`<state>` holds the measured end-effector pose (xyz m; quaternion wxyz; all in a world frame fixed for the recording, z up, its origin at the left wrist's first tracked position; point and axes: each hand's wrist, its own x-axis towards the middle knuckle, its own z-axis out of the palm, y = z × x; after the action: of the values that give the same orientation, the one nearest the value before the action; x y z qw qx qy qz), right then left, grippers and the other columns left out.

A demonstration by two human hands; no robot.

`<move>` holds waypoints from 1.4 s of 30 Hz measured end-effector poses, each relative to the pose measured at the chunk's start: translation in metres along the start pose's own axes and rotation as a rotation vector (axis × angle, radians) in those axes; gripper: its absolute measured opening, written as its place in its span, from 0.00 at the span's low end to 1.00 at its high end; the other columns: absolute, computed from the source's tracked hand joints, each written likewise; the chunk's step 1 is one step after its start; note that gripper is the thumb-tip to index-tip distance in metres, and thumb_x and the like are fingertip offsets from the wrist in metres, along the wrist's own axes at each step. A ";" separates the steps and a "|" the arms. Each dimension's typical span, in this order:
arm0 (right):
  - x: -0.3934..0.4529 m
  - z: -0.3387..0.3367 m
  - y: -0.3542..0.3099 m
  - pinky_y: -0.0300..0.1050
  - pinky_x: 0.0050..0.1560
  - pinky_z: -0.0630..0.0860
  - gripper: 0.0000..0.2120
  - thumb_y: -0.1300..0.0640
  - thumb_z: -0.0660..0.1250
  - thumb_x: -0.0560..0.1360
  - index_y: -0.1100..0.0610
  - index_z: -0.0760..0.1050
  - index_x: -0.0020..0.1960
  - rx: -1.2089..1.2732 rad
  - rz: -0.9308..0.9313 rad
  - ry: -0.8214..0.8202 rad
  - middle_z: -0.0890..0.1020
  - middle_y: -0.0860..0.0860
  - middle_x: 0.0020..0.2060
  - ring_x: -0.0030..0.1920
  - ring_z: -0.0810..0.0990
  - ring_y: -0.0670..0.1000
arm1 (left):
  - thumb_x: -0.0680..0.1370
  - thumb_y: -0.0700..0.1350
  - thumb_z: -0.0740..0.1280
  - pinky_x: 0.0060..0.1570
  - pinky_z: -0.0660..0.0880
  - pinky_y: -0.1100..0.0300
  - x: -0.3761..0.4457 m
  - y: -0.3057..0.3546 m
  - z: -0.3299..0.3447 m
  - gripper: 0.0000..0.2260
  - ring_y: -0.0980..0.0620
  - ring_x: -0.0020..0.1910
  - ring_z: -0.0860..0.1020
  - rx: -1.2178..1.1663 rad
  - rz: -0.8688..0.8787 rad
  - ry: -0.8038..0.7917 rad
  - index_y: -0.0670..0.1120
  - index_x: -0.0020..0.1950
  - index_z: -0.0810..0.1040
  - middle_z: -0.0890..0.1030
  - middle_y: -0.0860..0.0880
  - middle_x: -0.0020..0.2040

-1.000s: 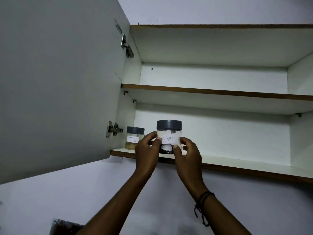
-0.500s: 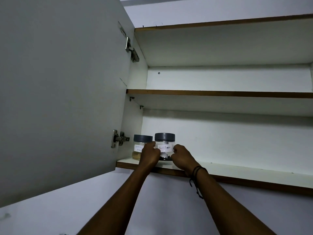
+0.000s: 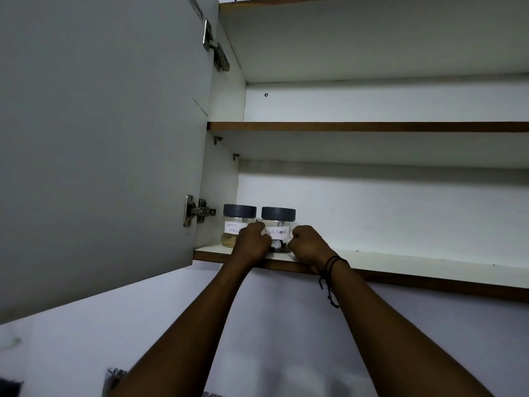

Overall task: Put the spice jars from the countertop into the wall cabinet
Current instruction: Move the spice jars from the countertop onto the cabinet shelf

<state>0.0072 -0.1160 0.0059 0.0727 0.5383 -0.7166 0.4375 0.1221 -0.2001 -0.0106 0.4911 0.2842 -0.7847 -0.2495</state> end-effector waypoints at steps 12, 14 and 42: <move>-0.105 0.019 0.011 0.31 0.42 0.75 0.05 0.61 0.65 0.76 0.53 0.80 0.48 0.371 -0.184 0.326 0.82 0.43 0.41 0.43 0.80 0.41 | 0.80 0.42 0.65 0.52 0.77 0.64 -0.103 -0.005 0.011 0.09 0.56 0.51 0.82 -0.354 0.206 0.158 0.46 0.56 0.84 0.85 0.53 0.51; -0.133 0.029 0.023 0.30 0.41 0.75 0.05 0.59 0.66 0.77 0.51 0.79 0.47 0.351 -0.170 0.294 0.82 0.41 0.41 0.43 0.80 0.40 | 0.80 0.44 0.65 0.54 0.79 0.58 -0.125 -0.013 0.018 0.09 0.55 0.52 0.83 -0.389 0.150 0.106 0.48 0.56 0.84 0.86 0.53 0.51; -0.527 0.220 0.249 0.42 0.55 0.75 0.23 0.56 0.67 0.74 0.45 0.62 0.64 -0.108 0.427 -0.425 0.62 0.53 0.66 0.59 0.71 0.51 | 0.83 0.44 0.60 0.71 0.69 0.49 -0.518 -0.227 0.194 0.23 0.47 0.71 0.71 -0.120 -0.513 -0.679 0.45 0.78 0.62 0.70 0.43 0.73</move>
<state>0.0964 0.1113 -0.5675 -0.1436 0.4503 -0.8350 0.2817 0.1755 0.0177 -0.5649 0.1426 0.3425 -0.7899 -0.4883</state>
